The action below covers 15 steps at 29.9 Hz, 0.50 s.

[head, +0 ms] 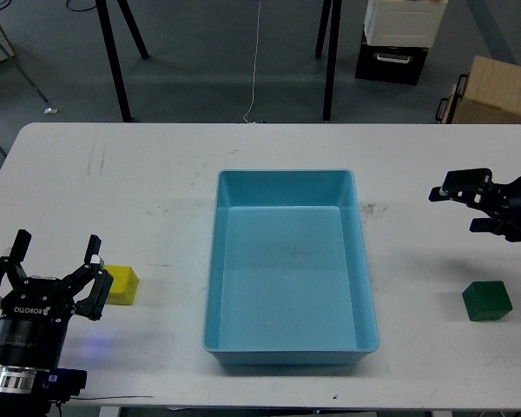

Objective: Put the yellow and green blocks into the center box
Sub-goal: 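Lower the right gripper onto the dark green cube and grasp it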

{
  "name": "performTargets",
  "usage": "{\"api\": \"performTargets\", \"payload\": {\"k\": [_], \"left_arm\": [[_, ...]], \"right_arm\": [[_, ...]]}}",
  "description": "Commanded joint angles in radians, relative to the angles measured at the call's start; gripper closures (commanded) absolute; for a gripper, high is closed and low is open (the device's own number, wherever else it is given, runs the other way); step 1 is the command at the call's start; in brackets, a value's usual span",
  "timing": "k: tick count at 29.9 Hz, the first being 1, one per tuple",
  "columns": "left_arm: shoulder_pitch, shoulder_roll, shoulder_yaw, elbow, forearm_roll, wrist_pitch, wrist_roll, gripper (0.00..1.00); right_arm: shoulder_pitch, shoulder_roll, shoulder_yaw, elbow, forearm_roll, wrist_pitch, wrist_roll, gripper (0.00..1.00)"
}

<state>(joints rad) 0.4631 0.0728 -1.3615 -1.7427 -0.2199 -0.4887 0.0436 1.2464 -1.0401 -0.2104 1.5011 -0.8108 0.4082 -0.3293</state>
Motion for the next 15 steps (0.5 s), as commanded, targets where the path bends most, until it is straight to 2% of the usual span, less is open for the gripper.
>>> {"api": "performTargets", "payload": {"k": [1,15], "left_arm": [[0.003,-0.007,0.027,0.000,0.007,0.000,-0.004,0.00],[0.011,-0.025,0.033,0.023,0.008,0.000,-0.004,0.00]], "right_arm": [[-0.034,0.015,-0.047,0.007,-0.108,0.001,-0.011,0.00],[-0.156,0.046,-0.044,0.004,-0.128,-0.026,-0.013,0.00]]}}
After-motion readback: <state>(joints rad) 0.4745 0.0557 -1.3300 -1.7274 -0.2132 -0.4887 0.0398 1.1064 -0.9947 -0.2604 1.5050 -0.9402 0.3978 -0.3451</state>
